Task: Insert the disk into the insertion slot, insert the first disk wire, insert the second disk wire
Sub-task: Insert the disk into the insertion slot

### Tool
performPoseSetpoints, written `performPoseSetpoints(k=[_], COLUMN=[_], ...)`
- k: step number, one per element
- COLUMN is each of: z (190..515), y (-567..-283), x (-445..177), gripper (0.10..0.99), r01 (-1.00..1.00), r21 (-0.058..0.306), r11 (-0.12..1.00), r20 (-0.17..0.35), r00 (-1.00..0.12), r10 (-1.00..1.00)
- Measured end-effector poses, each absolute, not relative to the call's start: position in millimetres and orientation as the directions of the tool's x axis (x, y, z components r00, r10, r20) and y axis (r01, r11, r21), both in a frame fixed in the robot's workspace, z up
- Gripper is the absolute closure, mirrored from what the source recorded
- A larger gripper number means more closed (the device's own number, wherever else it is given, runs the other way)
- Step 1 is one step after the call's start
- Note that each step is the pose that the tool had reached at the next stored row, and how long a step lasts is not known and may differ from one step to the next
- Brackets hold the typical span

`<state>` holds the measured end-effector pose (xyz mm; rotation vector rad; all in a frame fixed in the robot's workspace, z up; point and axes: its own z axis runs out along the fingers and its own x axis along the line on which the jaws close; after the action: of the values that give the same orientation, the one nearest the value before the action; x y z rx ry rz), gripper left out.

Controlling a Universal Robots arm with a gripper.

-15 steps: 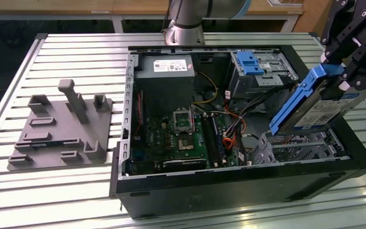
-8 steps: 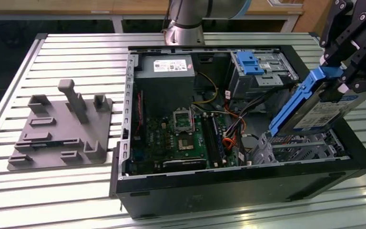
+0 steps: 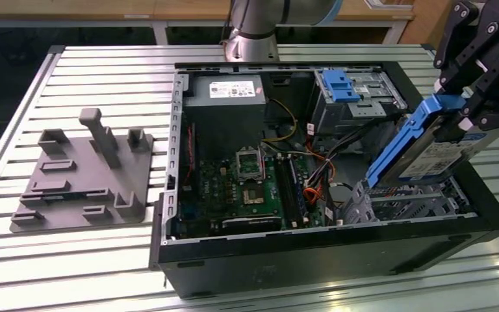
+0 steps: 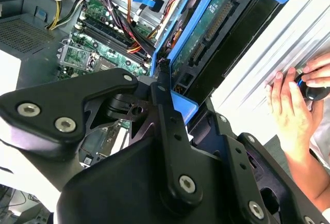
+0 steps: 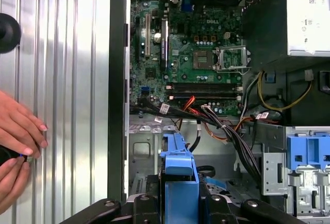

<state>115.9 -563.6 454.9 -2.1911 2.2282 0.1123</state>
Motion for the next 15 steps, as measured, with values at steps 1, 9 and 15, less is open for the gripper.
performPoseSetpoints(k=[1,9,15], z=[454.5,451.9,450.0], y=[-563.7,-564.5,-564.9], x=[115.9,115.9,115.9], gripper=[0.722,0.722,0.722], r01=[-0.999,-0.999,-0.999], r21=[0.041,0.042,0.043], r11=[0.016,0.016,0.016], r20=[-0.06,-0.056,-0.053], r00=[-0.018,-0.018,-0.018], r10=[-0.998,-0.998,-0.998])
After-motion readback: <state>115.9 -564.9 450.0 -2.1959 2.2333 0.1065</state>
